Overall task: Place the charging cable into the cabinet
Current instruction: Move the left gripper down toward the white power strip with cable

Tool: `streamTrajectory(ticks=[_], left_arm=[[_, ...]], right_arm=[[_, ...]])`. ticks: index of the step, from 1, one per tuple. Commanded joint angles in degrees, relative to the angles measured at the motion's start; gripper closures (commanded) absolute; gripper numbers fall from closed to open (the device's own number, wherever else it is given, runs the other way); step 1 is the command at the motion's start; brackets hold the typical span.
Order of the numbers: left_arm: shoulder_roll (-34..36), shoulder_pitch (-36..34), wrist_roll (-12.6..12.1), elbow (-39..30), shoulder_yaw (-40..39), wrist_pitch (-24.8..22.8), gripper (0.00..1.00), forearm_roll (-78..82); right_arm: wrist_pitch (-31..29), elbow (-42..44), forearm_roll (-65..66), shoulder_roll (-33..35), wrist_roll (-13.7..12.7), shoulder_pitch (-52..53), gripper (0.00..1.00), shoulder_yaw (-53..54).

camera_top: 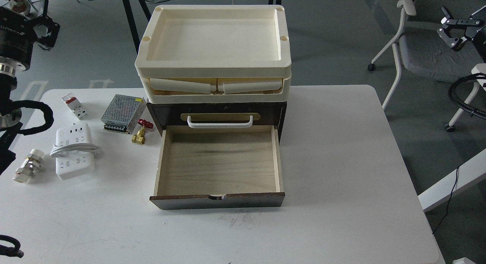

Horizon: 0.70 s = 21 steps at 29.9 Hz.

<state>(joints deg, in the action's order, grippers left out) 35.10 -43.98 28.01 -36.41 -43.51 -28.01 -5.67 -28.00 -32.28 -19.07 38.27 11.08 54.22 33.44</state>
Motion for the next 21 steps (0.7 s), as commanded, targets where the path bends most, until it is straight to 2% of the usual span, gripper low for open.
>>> streamTrajectory(ticks=[1,6,9,14,17,21], left_arm=[[-0.91,0.47,-0.01,0.11,0.71,0.01,0.0,0.04],[-1.0,0.73,-0.51,0.64,0.89,0.01,0.0,-0.22],[-1.44,0.12,-0.15,6.16,-0.17,0.01,0.0,-0.66],[-6.26,0.03,-0.01,7.58,-7.79,0.01,0.0,-4.08],[-9.43,0.64,-0.01,5.14,-16.93,0.01,0.0,-6.72],[-10.14,2.84,-0.01,0.82,-21.79,0.01,0.0,-6.99]], right_arm=[[0.0,0.46,-0.26,-0.13,1.75,-0.16,0.0,1.27],[0.0,0.38,-0.44,-1.09,6.76,-1.04,0.0,1.71],[0.0,0.46,-0.44,-1.27,7.12,-1.22,0.0,1.8],[0.0,0.55,-0.79,-1.27,7.73,-1.48,0.0,2.41],[0.0,0.55,-0.79,-1.27,9.57,-2.88,0.0,4.43],[0.0,0.55,-0.79,-1.18,9.84,-3.76,0.0,5.32]])
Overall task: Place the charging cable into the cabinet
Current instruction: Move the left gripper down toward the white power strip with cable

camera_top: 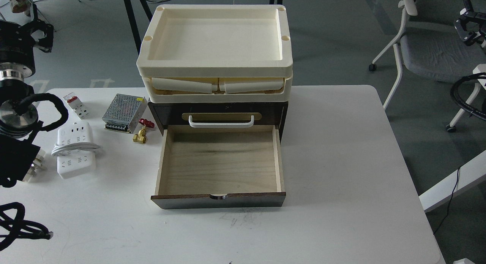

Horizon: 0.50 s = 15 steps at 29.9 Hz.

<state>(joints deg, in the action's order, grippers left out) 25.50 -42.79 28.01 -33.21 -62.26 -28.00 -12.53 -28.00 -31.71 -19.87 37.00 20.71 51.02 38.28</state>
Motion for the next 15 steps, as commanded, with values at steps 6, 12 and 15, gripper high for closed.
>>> streamTrajectory(ticks=[6,12,15], left_arm=[[7.34,11.04,-0.01,-22.47,-3.31,0.0,0.0,1.98],[24.57,21.16,-0.01,-48.85,-4.53,0.0,0.0,22.16],[29.41,23.01,-0.01,-53.53,-6.03,0.0,0.0,37.96]], right_arm=[[0.0,0.07,0.01,0.79,0.21,-1.45,0.0,0.48],[0.0,0.07,0.01,0.53,0.21,-2.86,0.0,0.48],[0.0,-0.01,0.01,0.26,0.29,-4.09,0.0,0.57]])
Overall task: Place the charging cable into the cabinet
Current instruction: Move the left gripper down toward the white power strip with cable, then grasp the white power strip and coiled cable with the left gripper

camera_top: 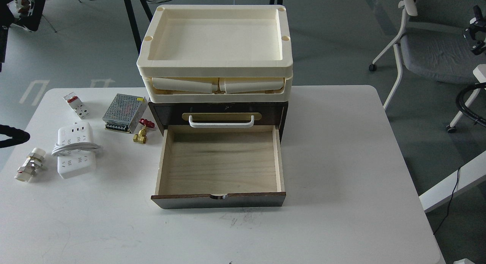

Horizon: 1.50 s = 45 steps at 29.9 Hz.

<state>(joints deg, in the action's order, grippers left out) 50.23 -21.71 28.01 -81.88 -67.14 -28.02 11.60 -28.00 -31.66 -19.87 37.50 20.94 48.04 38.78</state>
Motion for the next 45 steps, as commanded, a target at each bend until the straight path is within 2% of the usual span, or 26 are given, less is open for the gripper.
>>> streamTrajectory(ticks=[1,6,10,12,15,18,20,23,28,35,45], left_arm=[[5.92,2.2,-0.01,-5.57,-1.24,0.02,0.0,19.89],[12.86,3.6,-0.01,-8.03,-0.28,0.02,0.0,62.14],[15.42,5.89,-0.01,-7.6,2.35,0.02,0.0,88.8],[15.95,6.16,-0.01,-5.24,5.15,0.02,0.0,97.6],[15.78,5.46,-0.01,2.22,12.35,0.02,0.0,111.31],[13.94,3.79,-0.01,11.1,17.55,0.68,0.0,113.4],[10.6,0.81,-0.01,16.81,21.33,3.66,0.0,113.4],[9.01,-4.64,-0.01,23.32,26.51,5.6,0.0,113.4],[7.78,-10.53,-0.01,27.47,34.08,9.55,0.0,113.4],[0.93,-15.72,-0.01,36.07,41.11,10.35,0.0,113.4],[-4.17,-18.98,-0.01,47.5,48.67,17.29,0.02,113.4]], right_arm=[[0.0,-0.15,-0.08,-0.23,0.07,-1.36,0.0,0.07],[0.0,-0.15,-0.08,0.03,0.07,-2.42,0.0,0.16],[0.0,-0.15,-0.08,0.21,0.16,-2.86,0.0,0.86],[0.0,-0.15,-0.08,0.29,0.16,-2.95,0.0,0.95],[0.0,-0.07,-0.08,0.21,0.16,-3.21,0.0,0.95],[0.0,-0.15,-0.08,0.21,0.16,-3.82,0.0,0.95],[0.0,-0.07,-0.08,0.21,0.16,-4.09,0.0,1.04],[0.0,-0.07,-0.08,0.21,0.16,-4.96,0.0,1.04],[0.0,-0.07,-0.08,0.21,0.07,-5.76,0.0,1.04],[0.0,-0.07,-0.08,0.21,0.16,-6.2,0.0,1.04],[0.0,-0.07,-0.08,0.21,0.16,-6.64,0.0,1.21]])
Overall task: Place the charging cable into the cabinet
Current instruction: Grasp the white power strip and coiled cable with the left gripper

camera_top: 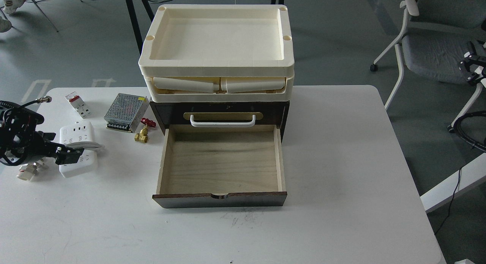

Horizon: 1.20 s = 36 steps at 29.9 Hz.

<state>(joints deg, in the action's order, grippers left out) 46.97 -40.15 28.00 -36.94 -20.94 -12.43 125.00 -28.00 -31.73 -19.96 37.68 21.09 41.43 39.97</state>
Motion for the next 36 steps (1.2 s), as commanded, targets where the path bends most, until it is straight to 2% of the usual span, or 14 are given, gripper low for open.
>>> streamTrajectory(ticks=[1,6,11,16,19,24,30,33,36], left_arm=[[-1.35,-0.63,0.0,3.44,3.44,2.32,0.02,0.0],[-3.11,-1.07,0.0,6.88,6.35,3.46,0.05,0.0],[-3.56,-1.07,0.0,7.14,6.79,5.83,0.29,0.0],[-3.56,-1.07,0.0,7.05,6.7,8.64,0.44,0.0],[-3.56,-1.16,0.0,7.05,6.7,10.84,0.46,0.0],[-3.56,-1.16,0.0,7.05,6.7,11.02,0.59,0.0],[-3.64,-1.07,0.0,7.05,6.7,11.02,0.64,0.0],[-3.64,-1.07,0.0,7.05,6.79,11.02,0.71,0.0],[-3.73,-1.16,0.0,7.05,7.49,11.02,0.84,0.0]], right_arm=[[0.0,0.0,0.0,0.02,0.0,-0.03,0.0,0.02],[0.0,0.0,0.0,-0.15,0.0,-0.38,0.0,0.02],[0.0,0.0,0.0,-0.15,0.0,-1.17,0.0,0.11],[0.0,0.0,0.0,-0.15,0.0,-1.53,0.0,0.11],[0.0,0.0,0.0,-0.06,0.0,-1.79,0.0,0.11],[0.0,0.0,0.0,-0.06,0.09,-2.4,0.0,0.11],[0.0,0.09,0.0,-0.06,0.09,-2.93,0.0,0.11],[0.0,0.09,0.0,0.02,0.18,-3.2,0.0,0.11],[0.0,0.09,0.0,0.02,0.18,-3.29,0.0,0.11]])
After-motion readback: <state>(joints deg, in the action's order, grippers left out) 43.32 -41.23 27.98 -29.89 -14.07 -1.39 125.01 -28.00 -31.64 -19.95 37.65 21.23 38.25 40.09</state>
